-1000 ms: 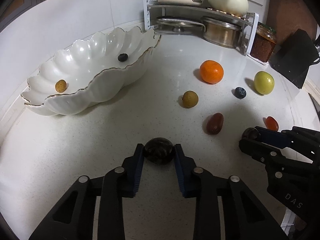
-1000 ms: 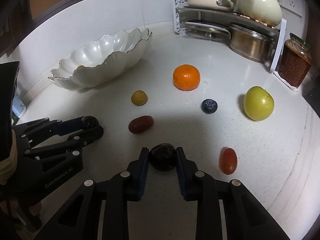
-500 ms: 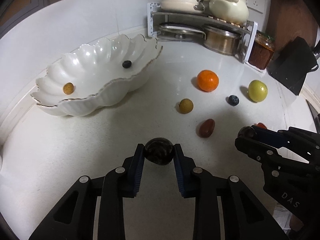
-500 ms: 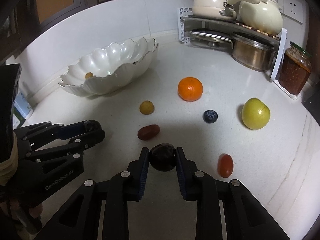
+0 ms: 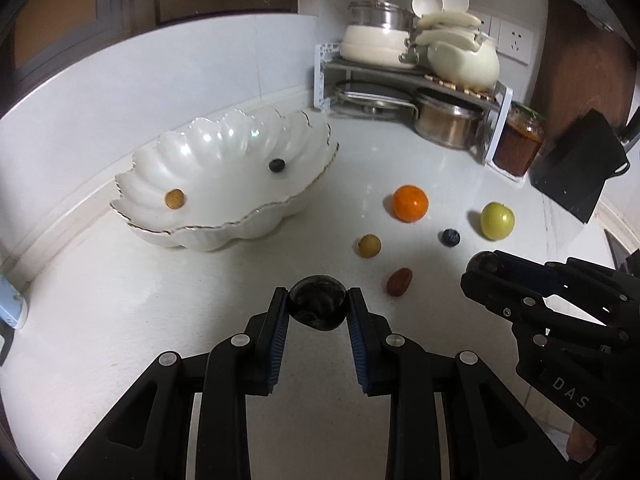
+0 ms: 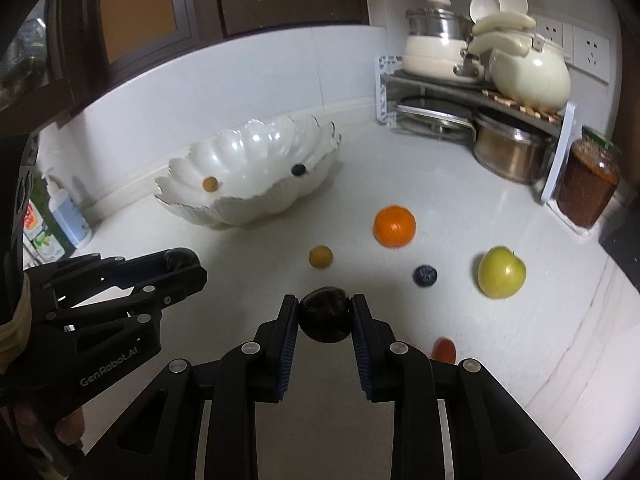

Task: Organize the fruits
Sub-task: 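Carry the dark plums in both grippers over the white bowl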

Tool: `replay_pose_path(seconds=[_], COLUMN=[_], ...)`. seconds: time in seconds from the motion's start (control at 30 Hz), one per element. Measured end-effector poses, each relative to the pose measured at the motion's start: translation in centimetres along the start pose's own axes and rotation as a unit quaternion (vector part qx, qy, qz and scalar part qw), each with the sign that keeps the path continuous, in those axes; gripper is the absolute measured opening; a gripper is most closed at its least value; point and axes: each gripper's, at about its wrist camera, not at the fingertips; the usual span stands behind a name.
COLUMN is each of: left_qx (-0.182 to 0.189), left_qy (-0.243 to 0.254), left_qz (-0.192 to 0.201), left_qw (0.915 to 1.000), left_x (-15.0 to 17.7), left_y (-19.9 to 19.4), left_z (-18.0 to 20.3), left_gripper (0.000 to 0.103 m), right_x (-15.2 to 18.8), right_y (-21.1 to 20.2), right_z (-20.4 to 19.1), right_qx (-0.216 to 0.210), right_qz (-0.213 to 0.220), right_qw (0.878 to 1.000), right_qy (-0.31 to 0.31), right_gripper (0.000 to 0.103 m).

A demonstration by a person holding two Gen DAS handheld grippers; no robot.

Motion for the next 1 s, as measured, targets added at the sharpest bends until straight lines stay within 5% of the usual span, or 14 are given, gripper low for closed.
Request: replay_pose_path(seconds=[1.0], left_qx=[-0.070], left_qy=[-0.060], left_qz=[0.089], left_qw=[0.9918], left_x=[-2.3], left_y=[-7.5], left_z=[-3.1], left_gripper=[0.029], right_x=[-6.0], right_y=[-4.4], right_z=[-4.4], right_qx=[-0.050], right_qz=[0.079], right_qw=[0.993], right_qy=[-0.072], right_gripper=[0.028])
Point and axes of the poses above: each gripper's, at about its wrist camera, not at the fingertips, and y roughly the way its jaws point, z to its right, x to its underside, and after that the axes turned 11 degrees about -z, right-handed
